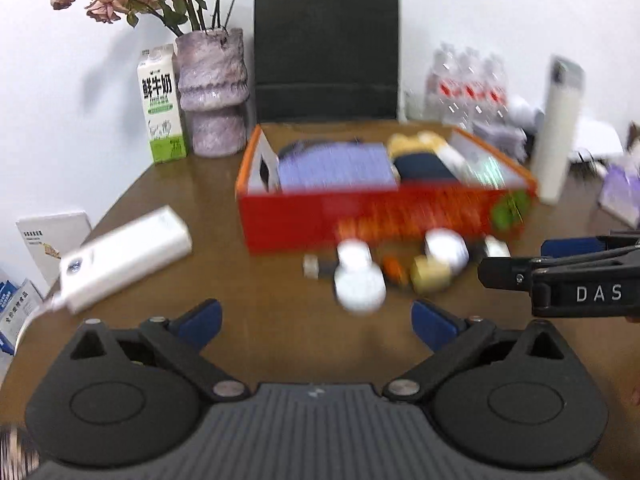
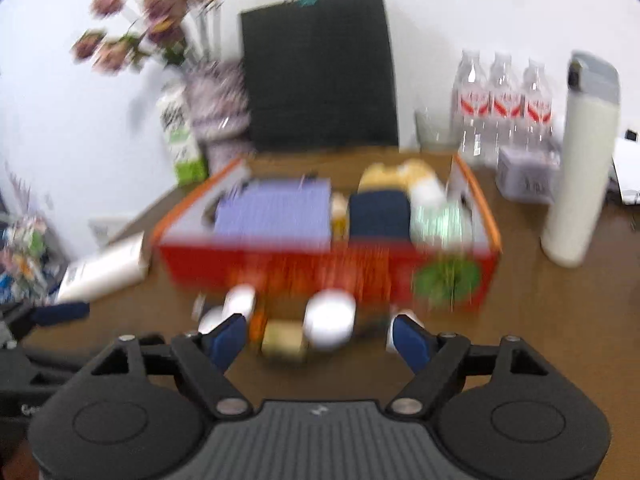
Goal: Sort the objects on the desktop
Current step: 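Withdraw both tools from the red box back over the table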
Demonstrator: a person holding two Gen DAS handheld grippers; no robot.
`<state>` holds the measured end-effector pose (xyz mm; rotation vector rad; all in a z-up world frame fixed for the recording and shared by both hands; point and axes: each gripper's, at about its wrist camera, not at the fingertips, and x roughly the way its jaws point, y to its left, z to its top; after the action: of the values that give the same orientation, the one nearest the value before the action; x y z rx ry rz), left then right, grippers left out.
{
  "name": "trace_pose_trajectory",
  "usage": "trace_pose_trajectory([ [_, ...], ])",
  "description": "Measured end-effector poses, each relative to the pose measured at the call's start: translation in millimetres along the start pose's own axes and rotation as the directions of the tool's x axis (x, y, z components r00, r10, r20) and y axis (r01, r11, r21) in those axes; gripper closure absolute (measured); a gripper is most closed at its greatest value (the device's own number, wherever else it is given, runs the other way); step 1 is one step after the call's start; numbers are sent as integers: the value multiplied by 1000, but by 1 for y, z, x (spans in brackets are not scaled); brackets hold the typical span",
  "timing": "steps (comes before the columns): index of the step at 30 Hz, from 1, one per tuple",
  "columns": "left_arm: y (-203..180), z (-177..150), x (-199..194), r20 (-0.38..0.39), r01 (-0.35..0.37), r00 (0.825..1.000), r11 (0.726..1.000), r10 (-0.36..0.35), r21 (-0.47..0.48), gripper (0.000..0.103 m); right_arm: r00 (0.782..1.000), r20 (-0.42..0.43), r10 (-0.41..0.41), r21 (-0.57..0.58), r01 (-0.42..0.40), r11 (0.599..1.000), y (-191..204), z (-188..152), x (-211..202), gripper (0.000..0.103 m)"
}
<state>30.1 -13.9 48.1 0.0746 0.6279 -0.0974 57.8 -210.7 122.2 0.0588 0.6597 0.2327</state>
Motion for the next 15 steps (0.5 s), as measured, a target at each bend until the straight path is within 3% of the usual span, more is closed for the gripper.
trace_pose_trajectory([
  [5, 0, -51, -40, 26, 18, 1000, 1000, -17, -24, 0, 1000, 5, -4, -3, 4, 1000, 12, -51, -33, 17],
  [9, -3, -75, -61, 55, 15, 998, 1000, -15, -3, 0, 999, 29, 30, 40, -31, 999, 14, -81, -56, 14],
  [12, -10, -89, -64, 74, -51, 996, 997, 46, 65, 0, 999, 49, 16, 38, -18, 999, 15, -99, -66, 12],
  [15, -8, -89, -66, 83, -34, 996, 998, 30, 45, 0, 997, 79, 22, 50, -26, 998, 16, -111, -77, 11],
])
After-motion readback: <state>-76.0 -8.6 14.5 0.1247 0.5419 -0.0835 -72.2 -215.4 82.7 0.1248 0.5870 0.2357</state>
